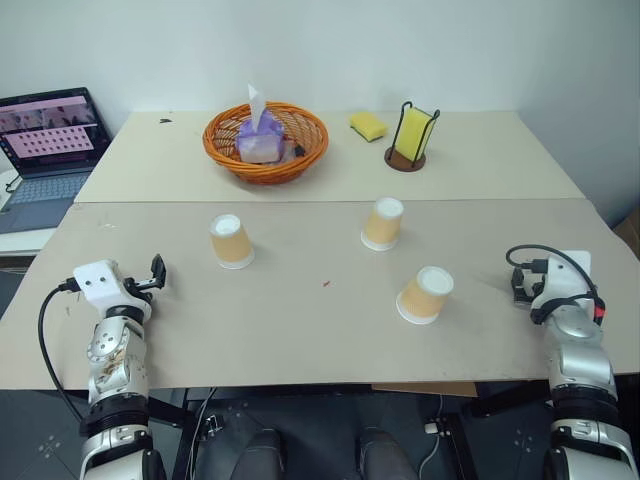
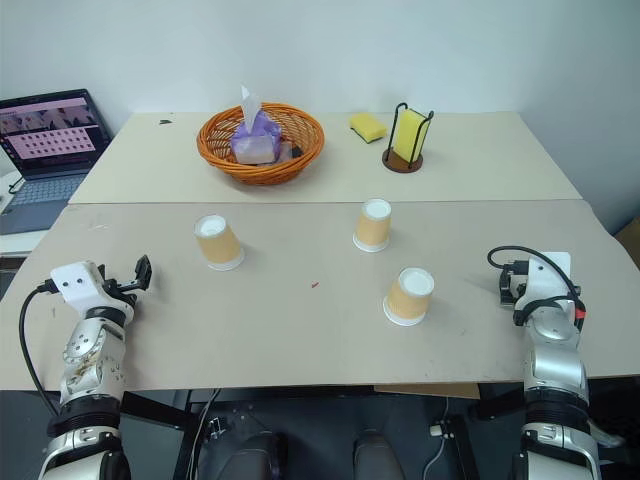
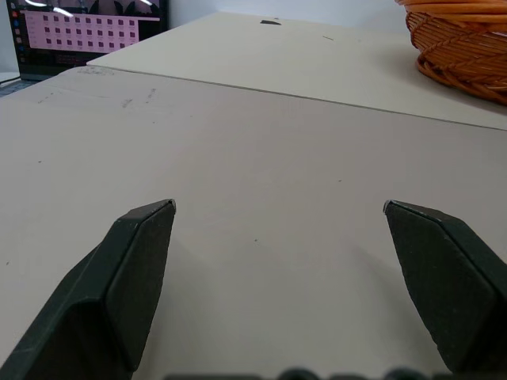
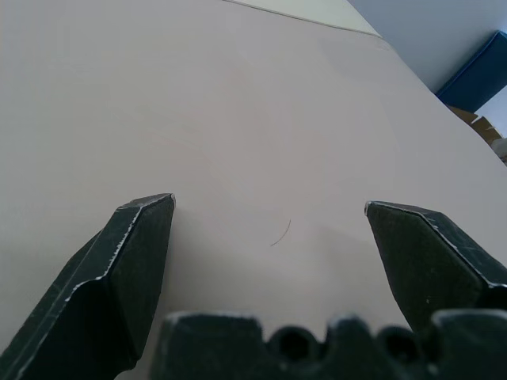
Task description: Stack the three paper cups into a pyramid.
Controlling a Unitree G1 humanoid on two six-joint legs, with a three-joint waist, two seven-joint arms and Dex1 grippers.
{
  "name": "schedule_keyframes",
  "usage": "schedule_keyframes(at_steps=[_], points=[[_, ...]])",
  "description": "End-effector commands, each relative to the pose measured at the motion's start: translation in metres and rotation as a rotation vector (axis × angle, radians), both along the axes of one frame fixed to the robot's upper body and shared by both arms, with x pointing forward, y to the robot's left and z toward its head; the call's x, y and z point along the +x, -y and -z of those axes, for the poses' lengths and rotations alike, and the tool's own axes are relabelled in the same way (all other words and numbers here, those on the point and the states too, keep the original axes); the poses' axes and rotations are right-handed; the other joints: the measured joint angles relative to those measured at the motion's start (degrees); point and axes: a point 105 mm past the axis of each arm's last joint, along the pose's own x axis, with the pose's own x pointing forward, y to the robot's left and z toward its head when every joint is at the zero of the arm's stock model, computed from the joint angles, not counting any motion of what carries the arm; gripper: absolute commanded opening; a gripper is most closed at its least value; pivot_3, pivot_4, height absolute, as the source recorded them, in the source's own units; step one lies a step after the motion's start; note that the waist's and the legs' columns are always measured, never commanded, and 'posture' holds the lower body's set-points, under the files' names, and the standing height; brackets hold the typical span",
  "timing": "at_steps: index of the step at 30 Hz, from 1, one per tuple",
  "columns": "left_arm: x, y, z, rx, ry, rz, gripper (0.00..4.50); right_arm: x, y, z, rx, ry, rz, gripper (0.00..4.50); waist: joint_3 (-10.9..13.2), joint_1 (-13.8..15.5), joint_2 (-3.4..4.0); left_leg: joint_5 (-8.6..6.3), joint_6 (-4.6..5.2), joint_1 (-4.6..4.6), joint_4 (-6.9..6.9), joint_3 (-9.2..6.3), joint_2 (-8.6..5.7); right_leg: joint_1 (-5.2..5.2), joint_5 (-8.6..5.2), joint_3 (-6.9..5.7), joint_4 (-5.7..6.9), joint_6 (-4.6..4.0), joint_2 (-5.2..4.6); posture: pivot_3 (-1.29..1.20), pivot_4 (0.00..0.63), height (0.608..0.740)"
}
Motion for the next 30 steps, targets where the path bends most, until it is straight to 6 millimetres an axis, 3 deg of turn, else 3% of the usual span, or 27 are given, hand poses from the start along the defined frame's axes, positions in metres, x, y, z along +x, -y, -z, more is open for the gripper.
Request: schedule_keyframes(at_steps=[1, 3, 7, 9, 10, 12, 13, 16, 19, 24, 29, 30], points=[[0.005, -0.014, -0.033, -0.033, 0.101, -0.025, 4.50, -0.001, 0.006, -0.023, -0.038, 0.074, 0.010, 4.48, 0.00, 0.00, 0.00, 0.00, 0.00, 0.00, 0.00, 0.00, 0.00, 0.00, 0.00, 0.00, 0.00, 0.00, 0.00, 0.00, 0.150, 0.740], [0.014, -0.010, -0.063, -0.091, 0.165, 0.041, 4.50, -0.001, 0.007, -0.022, -0.037, 0.068, 0.011, 4.48, 0.02, 0.04, -0.04, 0.00, 0.00, -0.02, 0.02, -0.03, 0.01, -0.01, 0.00, -0.02, 0.02, 0.00, 0.01, 0.00, 0.150, 0.740], [0.027, 0.054, -0.149, -0.119, 0.366, 0.318, 4.50, 0.002, 0.008, -0.021, -0.035, 0.060, 0.013, 4.48, 0.03, 0.40, -0.06, 0.00, 0.00, -0.14, 0.08, -0.08, -0.02, -0.01, 0.00, -0.07, 0.00, 0.00, -0.01, 0.00, 0.150, 0.740], [0.016, 0.101, -0.194, -0.092, 0.480, 0.545, 4.50, 0.005, 0.007, -0.021, -0.033, 0.060, 0.008, 4.48, 0.03, 0.42, -0.06, 0.00, 0.00, -0.24, 0.15, -0.08, -0.06, 0.00, 0.04, -0.07, -0.12, 0.07, -0.05, 0.00, 0.150, 0.740], [0.006, 0.131, -0.201, -0.048, 0.475, 0.701, 4.50, 0.007, 0.006, -0.022, -0.031, 0.064, 0.005, 4.48, 0.03, 0.34, -0.05, 0.00, 0.00, -0.28, 0.15, -0.07, -0.07, -0.01, 0.05, -0.07, -0.16, 0.09, -0.08, 0.00, 0.150, 0.740], [-0.014, 0.170, -0.196, 0.051, 0.430, 0.918, 4.50, 0.010, 0.005, -0.024, -0.029, 0.072, 0.001, 4.48, -0.01, -0.07, 0.02, 0.00, 0.00, -0.27, 0.12, -0.02, -0.07, 0.00, 0.06, -0.02, -0.21, 0.10, -0.08, 0.00, 0.150, 0.740], [-0.027, 0.187, -0.181, 0.146, 0.376, 1.031, 4.50, 0.012, 0.004, -0.025, -0.028, 0.079, -0.003, 4.48, -0.05, -0.30, 0.13, 0.00, 0.00, -0.22, 0.09, 0.01, -0.06, 0.00, 0.05, 0.01, -0.21, 0.10, -0.08, 0.00, 0.150, 0.740], [-0.047, 0.208, -0.146, 0.307, 0.252, 1.201, 4.50, 0.016, 0.003, -0.029, -0.030, 0.088, -0.012, 4.48, -0.15, -1.65, 0.48, 0.00, 0.00, 0.04, -0.10, 0.15, 0.00, 0.04, 0.04, 0.21, -0.19, 0.08, 0.04, 0.00, 0.150, 0.740], [-0.057, 0.208, -0.121, 0.414, 0.155, 1.299, 4.50, 0.015, 0.006, -0.038, -0.027, 0.100, -0.053, 4.48, -0.12, -1.71, 0.51, 0.00, 0.00, 0.13, -0.10, 0.11, 0.23, 0.03, 0.07, 0.19, -0.05, -0.02, 0.32, 0.00, 0.150, 0.740], [-0.056, 0.191, -0.111, 0.514, 0.102, 1.322, 4.50, 0.002, 0.008, -0.062, -0.005, 0.078, -0.338, 4.48, -0.05, -1.03, 0.62, 0.00, 0.03, 0.05, -0.07, 0.16, 0.17, 0.08, 0.08, 0.18, -0.25, -0.04, 0.22, 0.00, 0.150, 0.740], [-0.060, 0.186, -0.102, 0.497, 0.059, 1.348, 4.50, -0.034, -0.034, -0.064, 0.136, -0.099, -0.846, 4.48, -0.03, -0.07, 0.60, -0.07, 0.13, -0.14, -0.02, 0.11, 0.17, 0.09, 0.08, 0.05, -0.47, -0.02, 0.17, 0.00, 0.150, 0.740], [-0.063, 0.185, -0.098, 0.495, 0.049, 1.352, 4.50, -0.047, -0.052, -0.070, 0.162, -0.129, -0.989, 4.48, -0.03, -0.04, 0.59, -0.07, 0.13, -0.13, -0.02, 0.11, 0.18, 0.09, 0.08, 0.05, -0.47, -0.02, 0.18, 0.00, 0.150, 0.740]])
